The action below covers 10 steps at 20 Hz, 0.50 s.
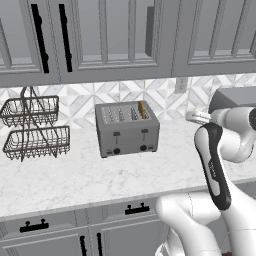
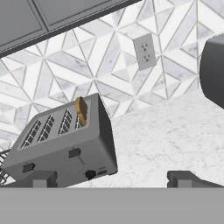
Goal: Start the toaster. Once the lever pops up, take the bread to the plate on the dining counter.
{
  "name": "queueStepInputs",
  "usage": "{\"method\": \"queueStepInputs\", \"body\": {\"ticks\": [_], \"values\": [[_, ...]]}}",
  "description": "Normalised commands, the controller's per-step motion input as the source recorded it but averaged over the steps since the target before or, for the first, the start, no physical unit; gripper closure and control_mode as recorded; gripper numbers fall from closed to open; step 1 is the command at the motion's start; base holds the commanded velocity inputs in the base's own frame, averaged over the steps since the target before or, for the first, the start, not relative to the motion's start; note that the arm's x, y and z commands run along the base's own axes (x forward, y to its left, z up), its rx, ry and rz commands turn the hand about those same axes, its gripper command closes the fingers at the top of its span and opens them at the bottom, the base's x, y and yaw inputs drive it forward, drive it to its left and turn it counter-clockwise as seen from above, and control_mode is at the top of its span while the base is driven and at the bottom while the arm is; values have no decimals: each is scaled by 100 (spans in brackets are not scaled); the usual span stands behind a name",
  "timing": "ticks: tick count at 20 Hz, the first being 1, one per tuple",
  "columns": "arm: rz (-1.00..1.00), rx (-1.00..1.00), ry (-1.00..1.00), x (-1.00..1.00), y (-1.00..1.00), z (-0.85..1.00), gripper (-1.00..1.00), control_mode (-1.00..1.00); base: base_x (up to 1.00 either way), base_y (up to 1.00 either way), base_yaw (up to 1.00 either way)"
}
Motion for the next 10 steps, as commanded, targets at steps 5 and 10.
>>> {"method": "queueStepInputs", "body": {"ticks": [5, 10], "values": [[0, 0, 0, 0, 0, 0, -100, -100, 0, 0, 0], [0, 0, 0, 0, 0, 0, -100, -100, 0, 0, 0]]}}
